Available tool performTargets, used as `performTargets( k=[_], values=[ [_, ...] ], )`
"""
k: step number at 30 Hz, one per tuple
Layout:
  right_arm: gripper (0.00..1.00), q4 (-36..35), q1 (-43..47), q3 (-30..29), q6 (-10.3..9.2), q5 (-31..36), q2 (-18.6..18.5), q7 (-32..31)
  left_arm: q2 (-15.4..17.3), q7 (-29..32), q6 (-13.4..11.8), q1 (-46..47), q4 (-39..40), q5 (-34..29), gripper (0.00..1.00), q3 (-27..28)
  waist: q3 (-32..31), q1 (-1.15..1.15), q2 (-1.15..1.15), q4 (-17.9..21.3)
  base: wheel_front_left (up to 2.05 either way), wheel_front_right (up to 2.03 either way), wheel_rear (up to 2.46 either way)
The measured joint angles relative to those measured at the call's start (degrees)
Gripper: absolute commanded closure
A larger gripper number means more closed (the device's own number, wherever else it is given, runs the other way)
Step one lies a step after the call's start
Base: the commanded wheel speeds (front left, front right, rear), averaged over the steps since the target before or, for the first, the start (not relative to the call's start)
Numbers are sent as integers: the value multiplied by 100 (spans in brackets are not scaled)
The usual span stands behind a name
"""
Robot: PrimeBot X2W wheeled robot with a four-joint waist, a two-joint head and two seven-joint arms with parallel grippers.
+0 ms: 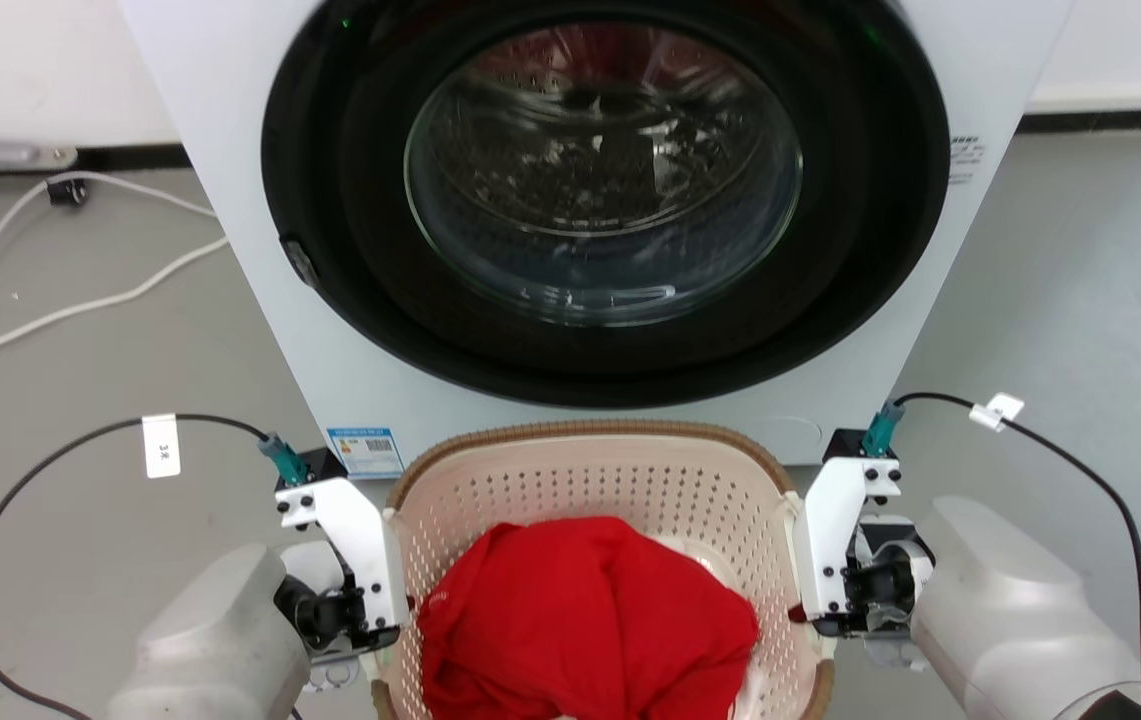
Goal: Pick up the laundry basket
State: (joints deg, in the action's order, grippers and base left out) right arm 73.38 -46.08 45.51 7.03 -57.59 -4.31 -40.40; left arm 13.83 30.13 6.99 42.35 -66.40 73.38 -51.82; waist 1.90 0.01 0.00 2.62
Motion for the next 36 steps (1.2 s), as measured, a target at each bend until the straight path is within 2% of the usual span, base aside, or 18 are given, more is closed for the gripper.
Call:
performTargets(
  k=[12,36],
  values=[
    [100,90,271,-3,0,-145,-2,-476,-80,98,0,-282,-67,119,100,-82,-405,0,0,-30,0,0,0],
    [100,100,534,-334,0,219,-1,-528,-157,-27,0,-516,-112,253,100,-167,-570,-1,0,-70,0,0,0]
  ],
)
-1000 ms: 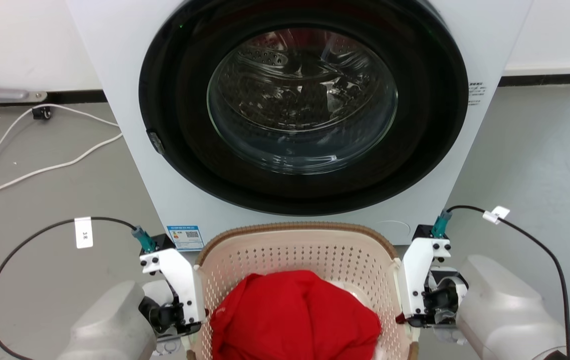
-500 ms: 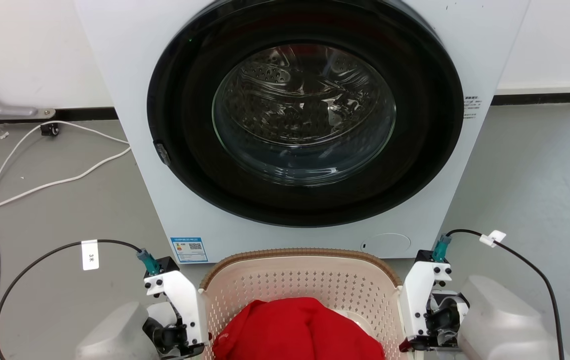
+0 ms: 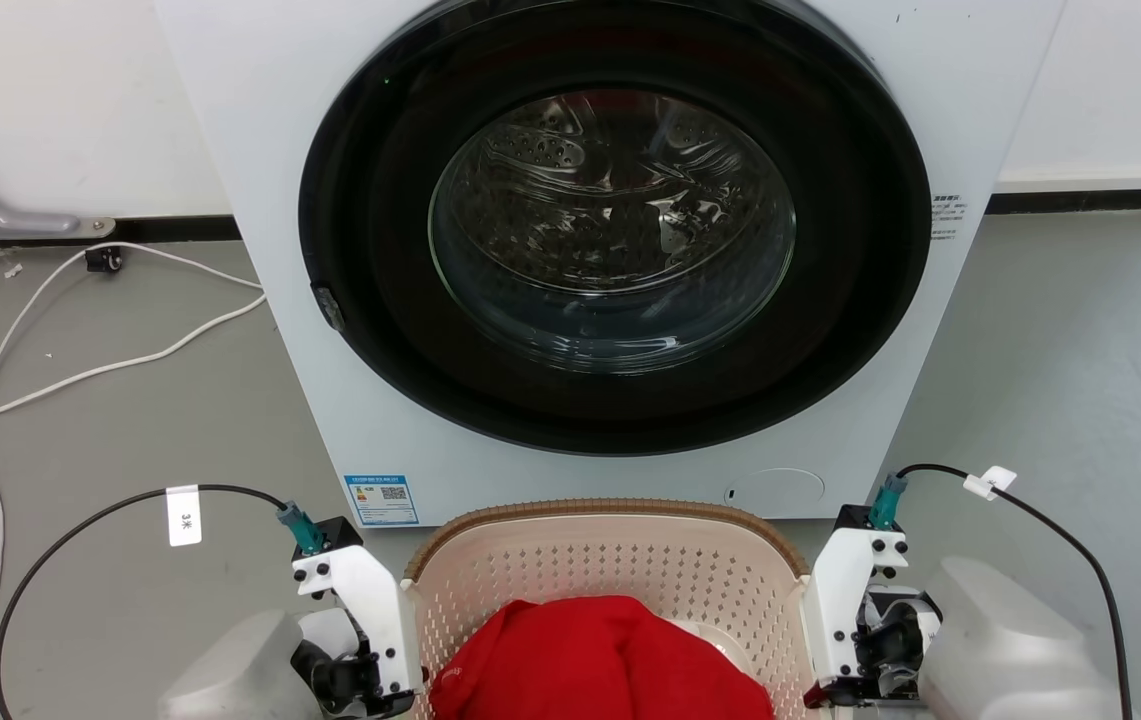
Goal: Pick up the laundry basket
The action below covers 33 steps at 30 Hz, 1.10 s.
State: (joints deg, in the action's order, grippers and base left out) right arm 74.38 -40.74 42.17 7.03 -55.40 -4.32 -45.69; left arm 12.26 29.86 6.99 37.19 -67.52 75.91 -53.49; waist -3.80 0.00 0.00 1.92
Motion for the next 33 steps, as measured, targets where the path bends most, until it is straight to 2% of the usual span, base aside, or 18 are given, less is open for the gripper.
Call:
performTargets(
  k=[15,33],
  values=[
    [100,-4,14,-363,0,460,16,112,-76,-358,0,-1,-67,22,100,-47,74,0,0,-29,0,0,0],
    [100,-5,13,-642,0,754,20,49,-113,-432,1,1,-85,91,100,-82,125,0,0,-33,0,0,0]
  ],
)
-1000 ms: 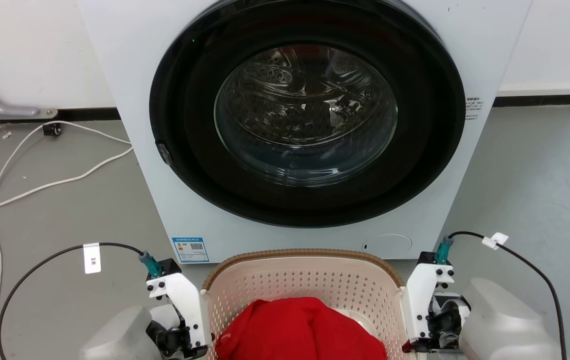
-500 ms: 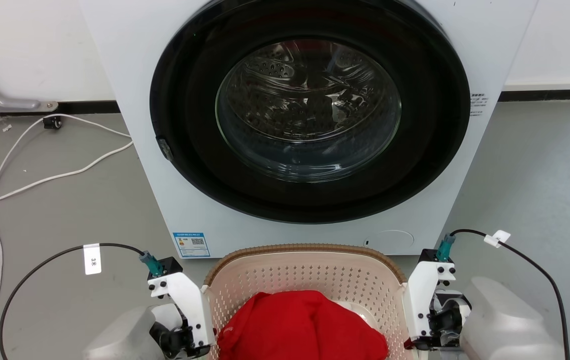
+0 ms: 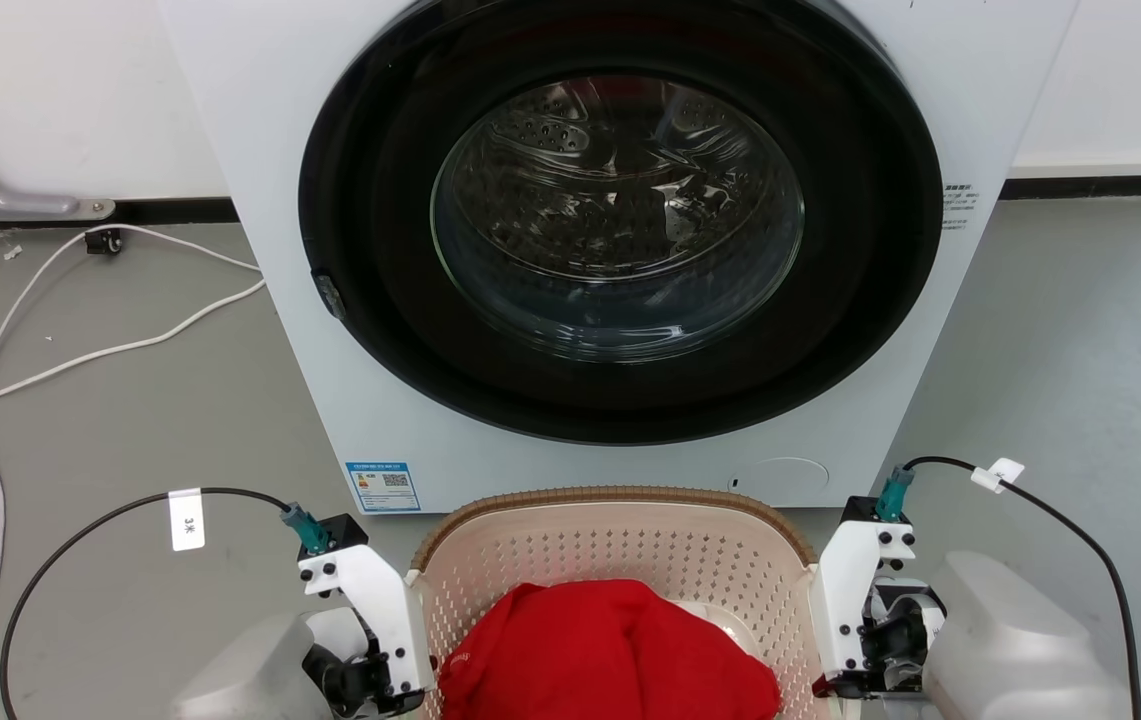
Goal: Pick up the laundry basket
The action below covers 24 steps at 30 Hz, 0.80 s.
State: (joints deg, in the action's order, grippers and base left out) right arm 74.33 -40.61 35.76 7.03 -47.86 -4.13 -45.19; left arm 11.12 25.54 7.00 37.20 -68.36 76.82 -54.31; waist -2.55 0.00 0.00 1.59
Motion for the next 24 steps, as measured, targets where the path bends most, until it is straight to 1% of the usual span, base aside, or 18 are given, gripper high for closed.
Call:
performTargets(
  k=[24],
  values=[
    [100,-4,-53,-277,1,249,4,-225,-23,42,0,5,-44,100,100,-43,42,0,0,3,0,0,0]
  ],
)
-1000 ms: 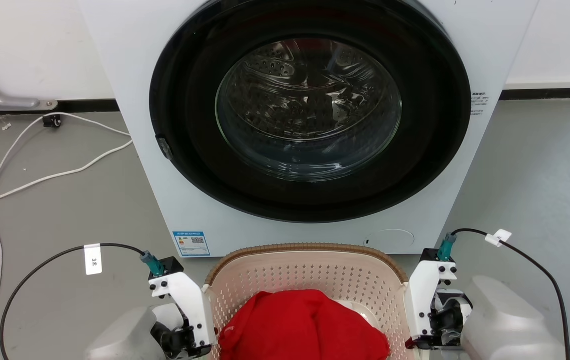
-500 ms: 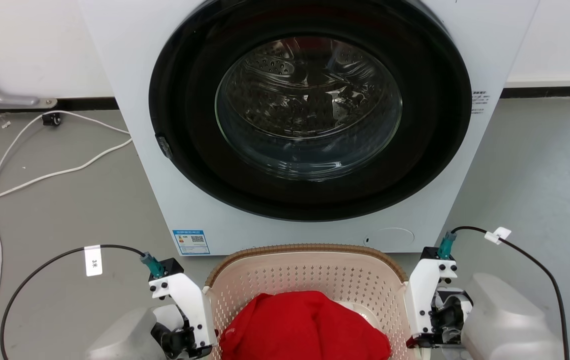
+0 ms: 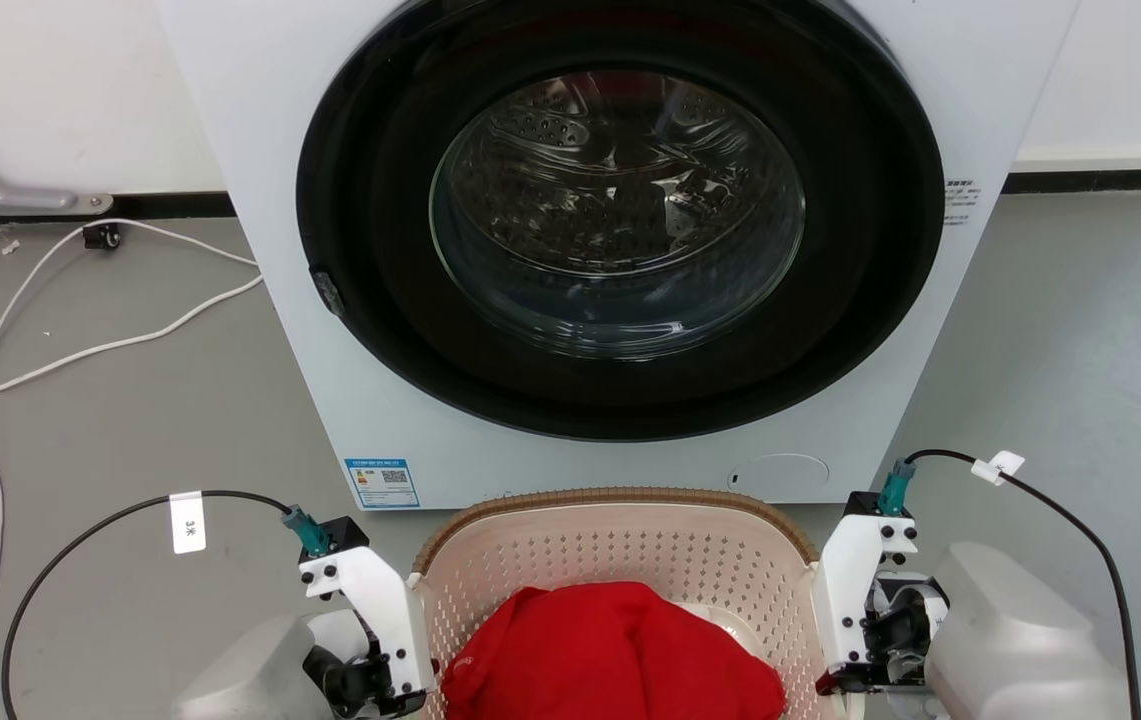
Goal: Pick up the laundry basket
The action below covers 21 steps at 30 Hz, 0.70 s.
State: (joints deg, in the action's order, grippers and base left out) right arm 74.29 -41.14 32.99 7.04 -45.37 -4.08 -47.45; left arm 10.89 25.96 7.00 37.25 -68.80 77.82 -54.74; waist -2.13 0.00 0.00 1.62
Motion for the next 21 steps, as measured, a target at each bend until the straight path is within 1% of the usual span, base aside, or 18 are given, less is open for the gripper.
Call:
performTargets(
  k=[21],
  values=[
    [100,-2,2,-127,0,94,7,-32,8,0,1,1,-3,62,100,-42,3,0,0,2,0,0,0]
  ],
)
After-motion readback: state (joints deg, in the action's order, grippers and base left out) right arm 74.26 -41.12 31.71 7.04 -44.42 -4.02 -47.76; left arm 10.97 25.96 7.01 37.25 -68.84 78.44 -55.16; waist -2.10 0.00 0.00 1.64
